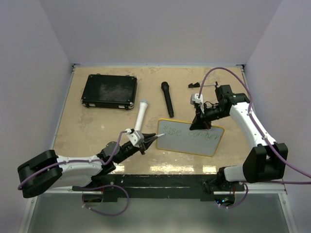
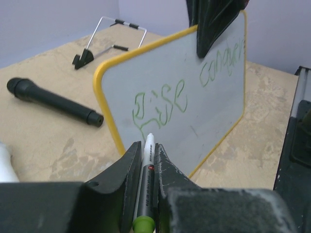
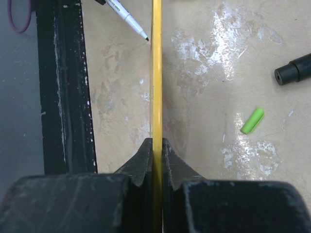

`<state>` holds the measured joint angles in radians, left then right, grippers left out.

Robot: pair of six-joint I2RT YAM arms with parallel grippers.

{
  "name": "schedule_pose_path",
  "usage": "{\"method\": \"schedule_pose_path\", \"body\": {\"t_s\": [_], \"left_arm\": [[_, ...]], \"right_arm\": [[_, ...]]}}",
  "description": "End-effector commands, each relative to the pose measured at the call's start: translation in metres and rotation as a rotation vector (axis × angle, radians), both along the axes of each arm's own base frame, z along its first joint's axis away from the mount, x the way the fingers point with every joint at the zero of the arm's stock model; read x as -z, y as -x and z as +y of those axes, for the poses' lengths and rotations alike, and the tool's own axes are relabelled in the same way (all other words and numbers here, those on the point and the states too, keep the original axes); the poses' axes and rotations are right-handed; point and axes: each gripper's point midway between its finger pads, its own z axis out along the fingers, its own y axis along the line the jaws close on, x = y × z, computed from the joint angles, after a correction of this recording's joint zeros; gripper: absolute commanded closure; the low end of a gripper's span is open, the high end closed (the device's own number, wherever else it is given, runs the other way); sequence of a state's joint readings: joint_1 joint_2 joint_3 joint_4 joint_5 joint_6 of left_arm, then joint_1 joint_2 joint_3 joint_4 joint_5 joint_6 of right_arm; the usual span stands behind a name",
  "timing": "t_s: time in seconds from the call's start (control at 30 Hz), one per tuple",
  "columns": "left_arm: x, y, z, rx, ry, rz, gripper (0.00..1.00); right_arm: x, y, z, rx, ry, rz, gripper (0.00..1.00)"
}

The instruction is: Write a sentence on the whiteboard

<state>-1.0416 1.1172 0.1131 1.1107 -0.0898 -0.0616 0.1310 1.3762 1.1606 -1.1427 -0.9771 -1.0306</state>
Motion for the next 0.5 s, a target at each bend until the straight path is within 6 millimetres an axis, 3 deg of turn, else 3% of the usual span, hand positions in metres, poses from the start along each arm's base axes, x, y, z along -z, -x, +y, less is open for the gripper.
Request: {"method": "schedule_pose_path", "body": {"t_s": [0.0,0.17,0.47], "left_arm": [[-0.049,0.001,-0.020,0.074,0.020,-0.089,1.00],[-0.074,0.014,-0.027,0.161,-0.038,-0.204,1.00],[-0.095,0.041,-0.036,0.339,-0.117,-0.274,1.00]], "right_arm": [[-0.010,0.003,0.008,-0.072,-0.064,-0.086,1.00],[-0.020,0.013,0.010,-0.109,-0.095,-0.120,1.00],[-0.022,0.016,0.008,-0.082,-0.085,-0.142,1.00]]}}
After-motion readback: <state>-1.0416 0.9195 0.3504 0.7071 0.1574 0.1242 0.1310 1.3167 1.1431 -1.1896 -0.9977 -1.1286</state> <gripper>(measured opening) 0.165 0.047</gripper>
